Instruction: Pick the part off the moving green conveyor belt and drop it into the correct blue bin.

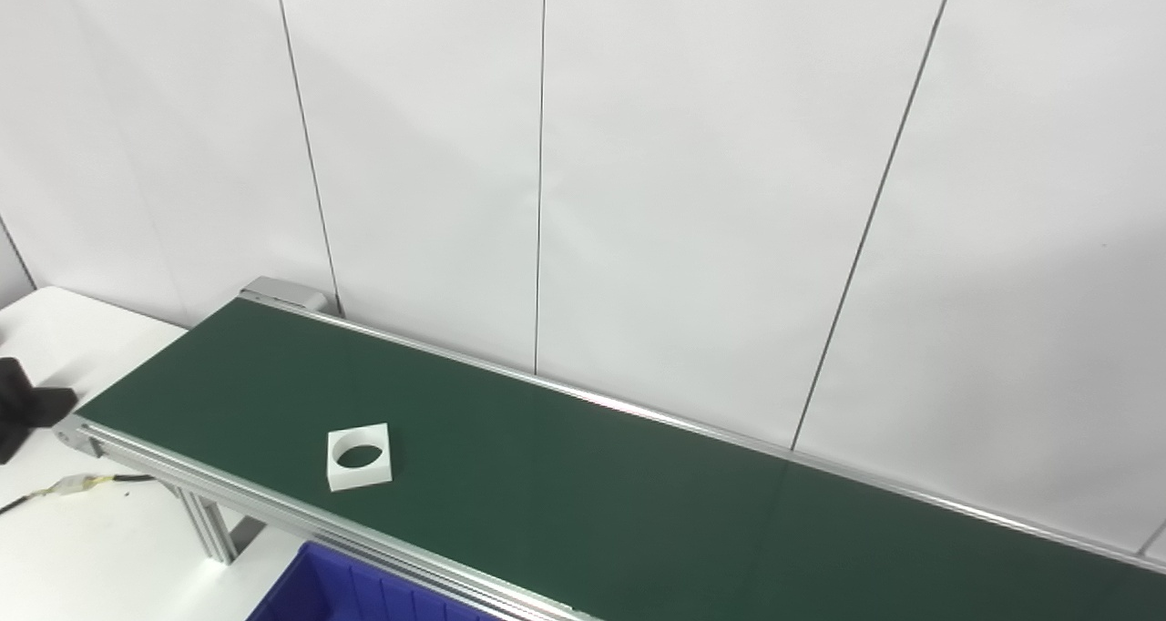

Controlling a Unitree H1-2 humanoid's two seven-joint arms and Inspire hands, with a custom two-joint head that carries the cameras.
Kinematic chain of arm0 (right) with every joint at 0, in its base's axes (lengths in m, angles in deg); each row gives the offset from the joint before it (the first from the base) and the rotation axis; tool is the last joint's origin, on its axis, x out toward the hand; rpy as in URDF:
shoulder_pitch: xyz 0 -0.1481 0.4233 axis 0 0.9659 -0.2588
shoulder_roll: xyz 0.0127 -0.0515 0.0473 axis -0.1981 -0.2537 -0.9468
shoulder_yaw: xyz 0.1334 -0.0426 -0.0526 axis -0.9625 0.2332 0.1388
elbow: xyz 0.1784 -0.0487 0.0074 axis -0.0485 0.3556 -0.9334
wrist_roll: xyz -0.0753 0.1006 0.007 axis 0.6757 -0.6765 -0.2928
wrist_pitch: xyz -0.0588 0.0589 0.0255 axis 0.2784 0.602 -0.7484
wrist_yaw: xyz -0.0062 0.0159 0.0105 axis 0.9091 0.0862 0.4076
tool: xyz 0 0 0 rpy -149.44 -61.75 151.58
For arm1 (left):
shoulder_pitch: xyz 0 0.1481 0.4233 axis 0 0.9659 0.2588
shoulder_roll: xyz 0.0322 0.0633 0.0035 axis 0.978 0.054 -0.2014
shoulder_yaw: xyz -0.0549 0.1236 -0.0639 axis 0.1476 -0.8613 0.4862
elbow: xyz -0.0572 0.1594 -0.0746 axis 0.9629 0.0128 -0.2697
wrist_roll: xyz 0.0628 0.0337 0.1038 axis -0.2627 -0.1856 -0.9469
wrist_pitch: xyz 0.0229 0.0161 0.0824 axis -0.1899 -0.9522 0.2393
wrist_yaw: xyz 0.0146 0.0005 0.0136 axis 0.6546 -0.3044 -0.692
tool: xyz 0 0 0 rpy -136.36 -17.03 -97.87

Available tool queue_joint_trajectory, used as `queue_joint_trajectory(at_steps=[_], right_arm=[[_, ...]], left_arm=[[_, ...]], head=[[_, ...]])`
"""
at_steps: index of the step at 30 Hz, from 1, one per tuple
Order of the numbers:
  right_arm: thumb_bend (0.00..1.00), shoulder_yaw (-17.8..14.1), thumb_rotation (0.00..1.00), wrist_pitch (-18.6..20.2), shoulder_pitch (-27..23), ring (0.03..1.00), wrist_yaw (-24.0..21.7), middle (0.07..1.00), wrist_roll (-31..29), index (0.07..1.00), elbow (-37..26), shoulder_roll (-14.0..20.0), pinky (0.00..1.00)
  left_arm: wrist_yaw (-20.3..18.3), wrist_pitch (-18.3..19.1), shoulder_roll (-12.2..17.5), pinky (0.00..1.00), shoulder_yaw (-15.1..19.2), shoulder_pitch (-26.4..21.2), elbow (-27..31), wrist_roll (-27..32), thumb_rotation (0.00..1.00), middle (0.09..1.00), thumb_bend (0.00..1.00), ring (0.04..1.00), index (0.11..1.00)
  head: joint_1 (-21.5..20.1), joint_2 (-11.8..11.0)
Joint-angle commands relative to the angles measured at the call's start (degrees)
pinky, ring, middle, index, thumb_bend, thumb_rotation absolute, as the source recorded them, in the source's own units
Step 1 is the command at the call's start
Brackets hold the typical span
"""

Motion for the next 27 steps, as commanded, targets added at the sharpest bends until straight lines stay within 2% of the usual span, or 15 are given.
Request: queue_joint_trajectory(at_steps=[1, 4, 7, 9, 12, 15, 17, 19, 23, 27], right_arm=[[0.25, -0.3, 0.26, -2.6, -0.5, 0.847, 0.5, 0.887, 0.1, 0.967, -1.0, -0.5, 0.82], [0.25, -0.3, 0.23, -3.6, -1.0, 0.842, 0.5, 0.884, -0.1, 0.962, -0.1, -0.6, 0.81], [0.25, -0.2, 0.22, -3.8, -1.6, 0.848, 0.3, 0.889, -0.2, 0.963, 0.6, -0.6, 0.82], [0.25, -0.2, 0.23, -3.6, -2.0, 0.849, 0.4, 0.889, -0.2, 0.963, 0.9, -0.8, 0.82], [0.26, -0.2, 0.25, -4.5, -2.4, 0.846, 0.8, 0.884, 0.3, 0.959, 2.1, -0.9, 0.81], [0.27, -0.3, 0.27, -5.2, -2.9, 0.848, 1.0, 0.883, 0.3, 0.954, 2.9, -1.1, 0.82], [0.26, -0.3, 0.24, -5.5, -3.2, 0.848, 1.0, 0.882, 0.3, 0.954, 3.2, -1.2, 0.82], [0.26, -0.3, 0.26, -5.5, -3.3, 0.849, 1.2, 0.883, 0.3, 0.953, 3.3, -1.4, 0.82], [0.28, -0.3, 0.33, -5.4, -3.5, 0.85, 1.2, 0.883, 0.4, 0.951, 3.4, -1.5, 0.82], [0.29, -0.3, 0.32, -5.7, -3.6, 0.853, 1.1, 0.879, 0.3, 0.95, 3.5, -1.4, 0.81]], left_arm=[[1.9, -2.4, -0.5, 0.58, 0.5, 0.6, 3.8, 1.9, 0.45, 0.749, 0.69, 0.668, 0.77], [3.4, -2.4, -0.6, 0.53, 0.7, 1.2, 6.4, 2.5, 0.4, 0.713, 0.64, 0.63, 0.738], [2.9, -2.4, -0.9, 0.51, 2.1, 1.4, 10.0, 4.7, 0.39, 0.694, 0.64, 0.611, 0.725], [2.6, -2.4, -1.2, 0.51, 3.1, 1.4, 12.3, 5.6, 0.45, 0.692, 0.68, 0.608, 0.721], [1.6, -2.4, -1.3, 0.5, 4.9, 0.7, 15.8, 6.8, 0.48, 0.694, 0.7, 0.609, 0.721], [1.3, -2.4, 0.0, 0.52, 6.3, -1.5, 19.1, 5.2, 0.54, 0.711, 0.72, 0.631, 0.739], [1.2, -2.4, 0.7, 0.54, 7.1, -2.8, 20.1, 4.1, 0.57, 0.722, 0.75, 0.643, 0.753], [1.0, -2.3, 1.3, 0.56, 7.8, -4.0, 20.7, 3.4, 0.56, 0.726, 0.8, 0.65, 0.757], [0.1, -1.9, 3.0, 0.59, 8.6, -6.7, 22.2, 2.3, 0.55, 0.747, 0.82, 0.665, 0.77], [-1.2, 0.9, 4.6, 0.61, 9.2, -9.1, 25.3, 0.7, 0.54, 0.78, 0.86, 0.711, 0.772]], head=[[0.1, 0.0], [-0.1, -0.1], [-0.4, -0.2], [-0.5, -0.3], [-0.6, -0.5], [-0.6, -0.8], [-0.6, -0.9], [-0.6, -0.9], [-0.6, -0.8], [-0.5, -0.9]])
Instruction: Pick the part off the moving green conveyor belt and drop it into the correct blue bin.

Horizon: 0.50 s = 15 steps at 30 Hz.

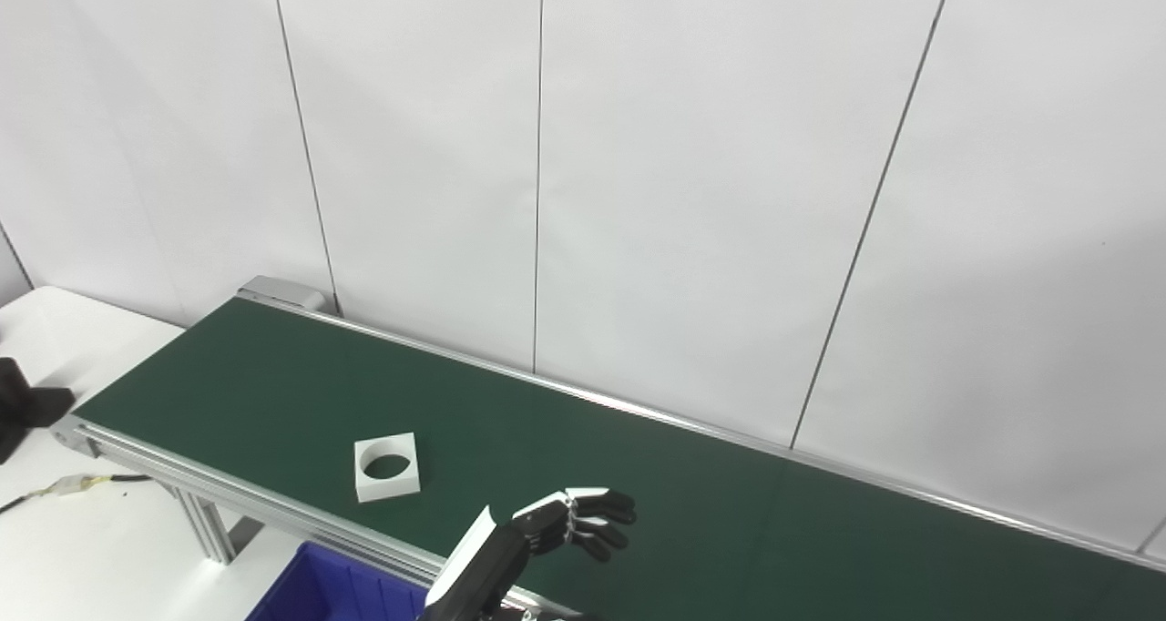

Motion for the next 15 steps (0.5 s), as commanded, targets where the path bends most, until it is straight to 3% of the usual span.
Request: queue_joint_trajectory(at_steps=[1, 4, 9, 15], right_arm=[[0.29, -0.1, 0.33, -3.4, -0.5, 0.853, 0.4, 0.877, 0.1, 0.95, -0.6, -0.3, 0.81], [0.31, -0.1, 0.38, -3.2, -0.5, 0.853, 0.4, 0.875, 0.4, 0.951, -0.7, -0.1, 0.81], [0.31, -0.2, 0.38, -3.6, -1.0, 0.838, 0.7, 0.866, 1.2, 0.94, -0.4, -0.1, 0.78], [0.31, -0.2, 0.35, -4.2, -1.7, 0.834, 0.8, 0.866, 1.6, 0.938, 0.6, 0.1, 0.78]], left_arm=[[-0.8, 0.9, 1.2, 0.62, 0.4, -2.4, 3.1, -0.2, 0.53, 0.788, 0.87, 0.722, 0.773], [-1.4, 2.8, 1.9, 0.63, 0.7, -3.7, 4.7, -1.5, 0.52, 0.805, 0.85, 0.748, 0.781], [-1.7, 4.3, 2.7, 0.67, 1.3, -6.0, 5.3, -4.2, 0.55, 0.828, 0.84, 0.774, 0.8], [-1.7, 9.0, 4.5, 0.76, 2.1, -9.3, 3.8, -13.6, 0.57, 0.904, 0.77, 0.856, 0.875]], head=[[0.1, -0.1], [0.1, -0.1], [0.4, -0.2], [0.5, -0.5]])
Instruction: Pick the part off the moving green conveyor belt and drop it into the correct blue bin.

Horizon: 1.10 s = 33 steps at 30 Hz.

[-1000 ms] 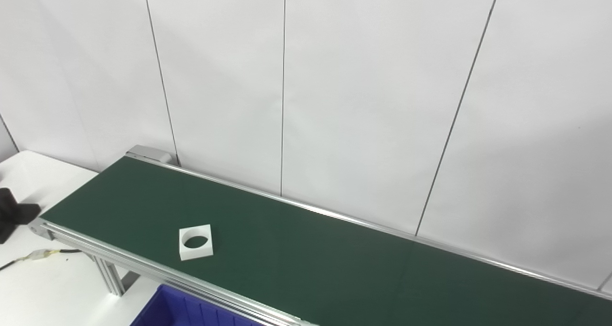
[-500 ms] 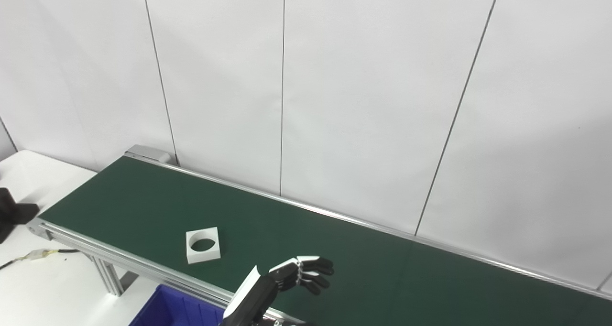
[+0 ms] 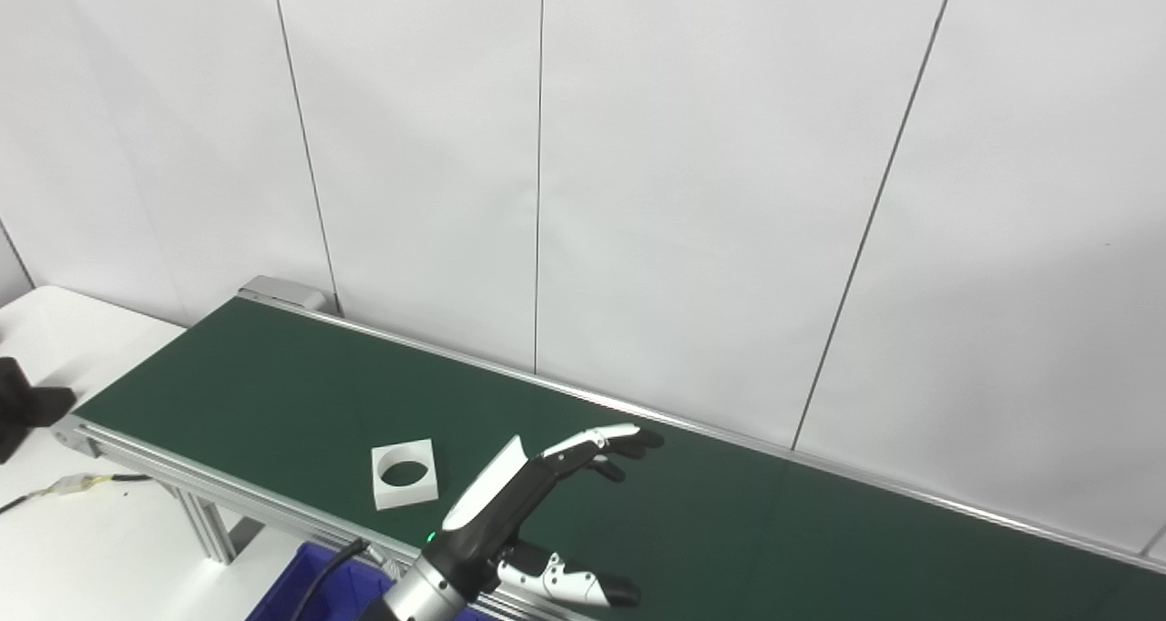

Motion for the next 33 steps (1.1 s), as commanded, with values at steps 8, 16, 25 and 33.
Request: queue_joint_trajectory(at_steps=[8, 16, 25, 33], right_arm=[[0.32, -0.2, 0.28, -4.3, -1.0, 0.829, 0.9, 0.866, 0.1, 0.936, -0.1, -0.2, 0.78], [0.35, -0.3, 0.38, -3.5, -1.1, 0.831, 0.8, 0.863, -0.1, 0.935, -0.1, -0.3, 0.78], [0.36, -0.2, 0.39, -4.9, -1.6, 0.823, 1.3, 0.861, 0.5, 0.932, 0.7, -0.3, 0.77], [0.36, -0.2, 0.42, -5.0, -1.6, 0.828, 1.1, 0.864, 0.0, 0.935, 0.8, -0.2, 0.77]], left_arm=[[0.9, 6.2, 2.5, 0.82, 0.5, -5.4, -3.5, -10.9, 0.46, 0.954, 0.75, 0.901, 0.927], [0.8, 9.8, 4.2, 0.84, 0.7, -9.1, -9.0, -12.3, 0.3, 0.971, 0.77, 0.917, 0.94], [0.6, 12.5, 6.0, 0.87, 1.0, -11.9, -16.0, -11.0, 0.26, 0.993, 0.79, 0.952, 0.959], [1.4, 14.7, 8.8, 0.83, 0.9, -12.9, -20.0, -13.3, 0.24, 1.0, 0.82, 0.943, 0.972]], head=[[-0.6, 0.2], [-0.3, 0.6], [-0.3, 0.5], [-0.2, 0.4]])
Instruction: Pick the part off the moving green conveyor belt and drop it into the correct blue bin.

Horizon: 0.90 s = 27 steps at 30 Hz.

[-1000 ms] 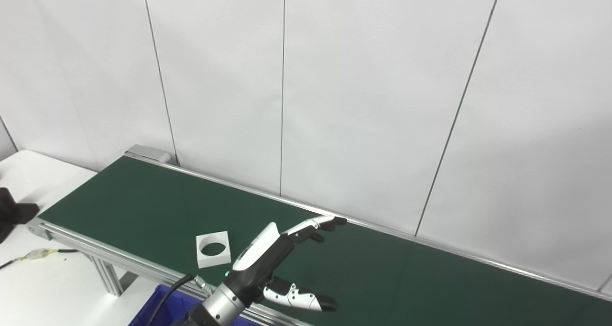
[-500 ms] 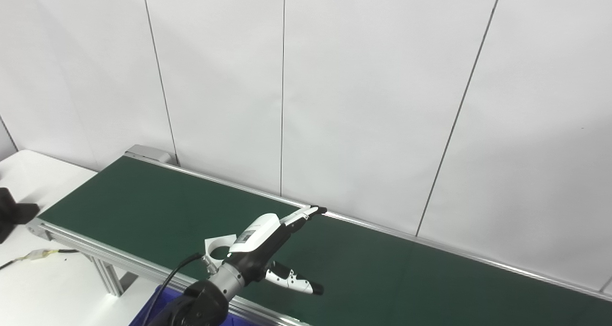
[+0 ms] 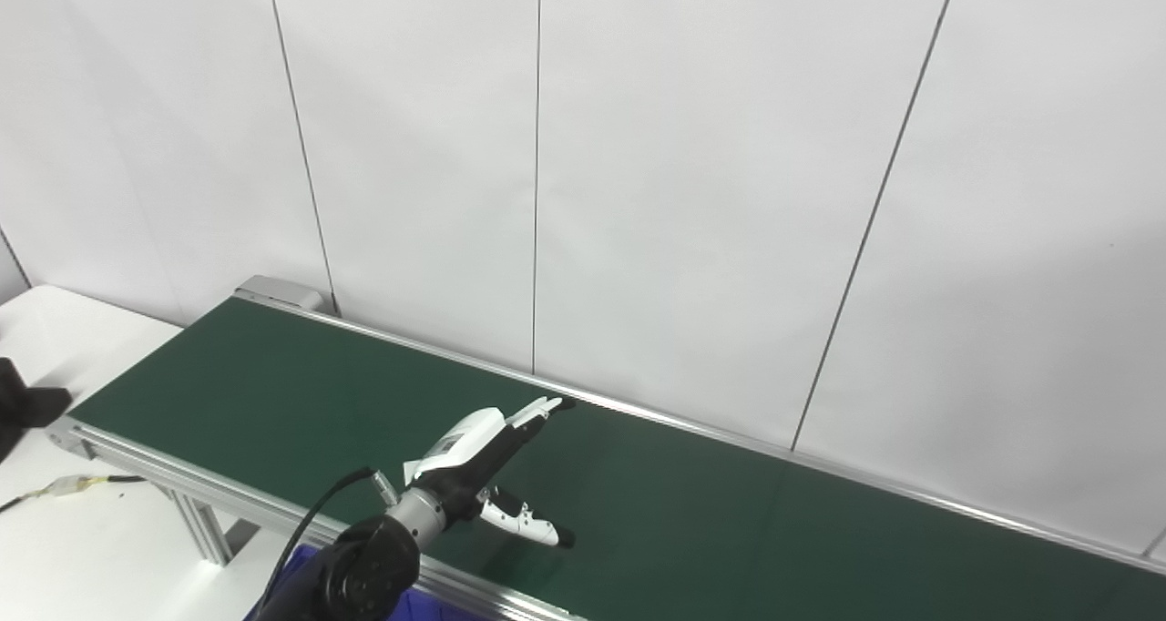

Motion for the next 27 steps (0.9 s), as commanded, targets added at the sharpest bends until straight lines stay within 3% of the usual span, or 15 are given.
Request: queue_joint_trajectory(at_steps=[1, 8, 13, 15, 21, 27], right_arm=[[0.36, -0.1, 0.42, -3.6, -0.4, 0.829, 0.3, 0.866, -0.5, 0.936, -1.1, -0.2, 0.77], [0.36, -0.2, 0.42, -3.3, -0.3, 0.817, 0.3, 0.858, -0.2, 0.932, -1.3, -0.2, 0.76], [0.36, -0.1, 0.36, -3.1, -0.4, 0.827, -0.1, 0.869, -0.8, 0.942, -1.3, -0.2, 0.78], [0.35, -0.1, 0.34, -3.3, -0.4, 0.822, 0.2, 0.865, -0.5, 0.94, -1.2, -0.2, 0.77], [0.36, -0.2, 0.38, -3.7, -0.6, 0.815, 0.4, 0.858, -0.5, 0.935, -0.9, -0.3, 0.76], [0.35, -0.2, 0.33, -3.9, -0.5, 0.818, 0.2, 0.86, -1.0, 0.936, -0.8, -0.4, 0.77]], left_arm=[[1.2, 1.5, 2.2, 0.85, 0.7, -2.6, 0.9, -0.9, 0.24, 1.0, 0.82, 0.95, 0.977], [0.0, 4.7, 5.2, 0.87, 1.9, -2.7, 0.3, 0.7, 0.21, 1.0, 0.84, 0.979, 0.99], [0.0, 5.3, 6.3, 0.88, 2.4, -2.9, -1.2, 1.9, 0.18, 1.0, 0.85, 0.977, 0.984], [0.5, 5.4, 6.6, 0.9, 2.3, -3.1, -2.0, 1.3, 0.17, 1.0, 0.85, 0.979, 0.983], [1.1, 8.0, 6.9, 0.92, 1.1, -3.8, -3.8, -2.0, 0.18, 1.0, 0.86, 0.993, 0.982], [1.9, 9.1, 6.9, 0.9, -1.1, -4.3, -6.1, -4.7, 0.17, 1.0, 0.89, 0.989, 0.974]], head=[[-0.1, 0.1], [0.2, 0.1], [0.2, 0.1], [0.1, 0.0], [0.1, -0.1], [0.0, -0.1]])
